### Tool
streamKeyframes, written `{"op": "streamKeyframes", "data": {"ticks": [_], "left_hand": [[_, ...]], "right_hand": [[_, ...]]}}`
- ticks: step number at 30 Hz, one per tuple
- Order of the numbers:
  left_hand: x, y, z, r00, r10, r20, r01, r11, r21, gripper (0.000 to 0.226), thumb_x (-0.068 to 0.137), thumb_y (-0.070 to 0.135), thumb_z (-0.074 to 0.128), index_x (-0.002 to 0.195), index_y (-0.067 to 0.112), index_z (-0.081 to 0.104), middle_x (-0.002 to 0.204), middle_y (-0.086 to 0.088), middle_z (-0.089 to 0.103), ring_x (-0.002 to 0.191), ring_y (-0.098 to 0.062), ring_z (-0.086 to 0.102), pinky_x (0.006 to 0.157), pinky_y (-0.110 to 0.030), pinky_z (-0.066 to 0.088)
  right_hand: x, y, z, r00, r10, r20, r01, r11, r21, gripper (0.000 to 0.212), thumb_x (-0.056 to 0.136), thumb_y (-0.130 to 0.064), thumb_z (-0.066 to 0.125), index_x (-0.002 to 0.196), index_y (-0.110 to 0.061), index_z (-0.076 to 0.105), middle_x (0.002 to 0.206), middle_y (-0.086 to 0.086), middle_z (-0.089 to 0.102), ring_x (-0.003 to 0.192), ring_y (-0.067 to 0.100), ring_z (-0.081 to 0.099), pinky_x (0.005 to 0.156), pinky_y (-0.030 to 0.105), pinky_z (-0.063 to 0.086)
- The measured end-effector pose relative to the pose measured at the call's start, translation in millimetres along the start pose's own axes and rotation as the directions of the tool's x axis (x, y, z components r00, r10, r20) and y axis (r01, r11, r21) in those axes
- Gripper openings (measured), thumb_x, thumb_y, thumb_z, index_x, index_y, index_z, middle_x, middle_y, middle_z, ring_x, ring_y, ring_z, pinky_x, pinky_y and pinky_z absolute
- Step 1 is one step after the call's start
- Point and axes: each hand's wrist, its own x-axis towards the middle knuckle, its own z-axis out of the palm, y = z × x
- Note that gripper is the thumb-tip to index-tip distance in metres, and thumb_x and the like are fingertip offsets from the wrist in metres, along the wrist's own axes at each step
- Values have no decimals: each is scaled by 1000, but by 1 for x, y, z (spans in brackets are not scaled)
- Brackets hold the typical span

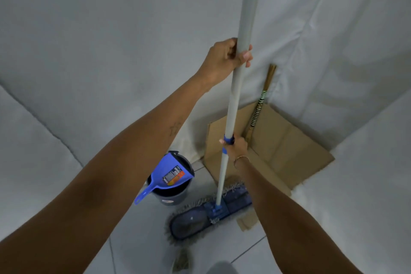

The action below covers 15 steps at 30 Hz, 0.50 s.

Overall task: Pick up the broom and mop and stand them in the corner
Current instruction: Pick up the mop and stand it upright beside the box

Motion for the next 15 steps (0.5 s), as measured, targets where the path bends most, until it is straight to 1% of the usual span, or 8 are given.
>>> {"op": "streamKeyframes", "data": {"ticks": [2, 4, 6, 8, 10, 12, 13, 15], "left_hand": [[28, -4, 22, 1000, 1, -16, -1, 1000, -1, 29, 88, 13, 60, 112, -4, 59, 94, -13, 67, 84, -23, 68, 85, -31, 56], [48, -10, 41, 1000, -2, -11, 2, 1000, -7, 29, 88, 12, 60, 112, -4, 58, 94, -13, 67, 84, -22, 68, 82, -27, 56], [76, -23, 58, 1000, 0, -10, 0, 1000, -7, 27, 87, 13, 61, 110, -1, 59, 95, -13, 67, 87, -24, 68, 86, -30, 56], [106, -40, 82, 1000, -10, -23, 9, 1000, -15, 23, 86, 13, 62, 107, 2, 60, 95, -14, 66, 89, -26, 68, 90, -34, 56], [127, -53, 97, 999, -14, -32, 14, 1000, -3, 21, 86, 13, 62, 105, 4, 60, 96, -14, 66, 91, -26, 68, 92, -35, 56], [157, -67, 124, 998, -40, -45, 41, 999, 9, 22, 86, 13, 62, 106, 4, 60, 96, -15, 66, 90, -24, 68, 93, -34, 55], [169, -75, 134, 998, -44, -36, 45, 999, 27, 22, 86, 14, 62, 106, 4, 60, 96, -16, 66, 90, -24, 67, 94, -34, 55], [191, -92, 152, 997, -63, -51, 66, 996, 64, 22, 86, 14, 62, 105, 4, 61, 96, -16, 67, 90, -23, 68, 96, -36, 54]], "right_hand": [[29, 4, -25, 1000, -4, 10, 4, 1000, -20, 32, 83, -16, 68, 108, 2, 59, 96, 17, 61, 86, 22, 53, 83, 37, 51], [53, 11, -41, 1000, 5, 21, -5, 1000, -23, 32, 84, -15, 67, 110, 2, 58, 94, 13, 59, 87, 22, 53, 82, 35, 51], [83, 17, -61, 1000, 8, 29, -7, 1000, -8, 31, 84, -14, 67, 109, 2, 59, 95, 13, 59, 87, 22, 54, 79, 33, 49], [122, 30, -82, 998, 0, 67, 1, 1000, -11, 31, 84, -14, 67, 109, 2, 59, 97, 15, 61, 87, 23, 55, 77, 32, 48], [148, 40, -93, 996, 8, 89, -8, 1000, 5, 31, 84, -14, 67, 109, 2, 59, 95, 14, 61, 86, 23, 56, 76, 32, 47], [184, 54, -113, 995, 26, 100, -27, 1000, 4, 30, 82, -14, 68, 106, 3, 60, 91, 11, 60, 85, 24, 56, 77, 35, 50], [199, 61, -120, 994, 39, 97, -40, 999, 6, 30, 82, -14, 69, 104, 3, 60, 90, 11, 59, 85, 25, 57, 80, 38, 52], [228, 75, -132, 990, 52, 133, -51, 999, -10, 31, 80, -14, 70, 103, 3, 59, 90, 11, 59, 86, 25, 58, 85, 44, 54]]}}
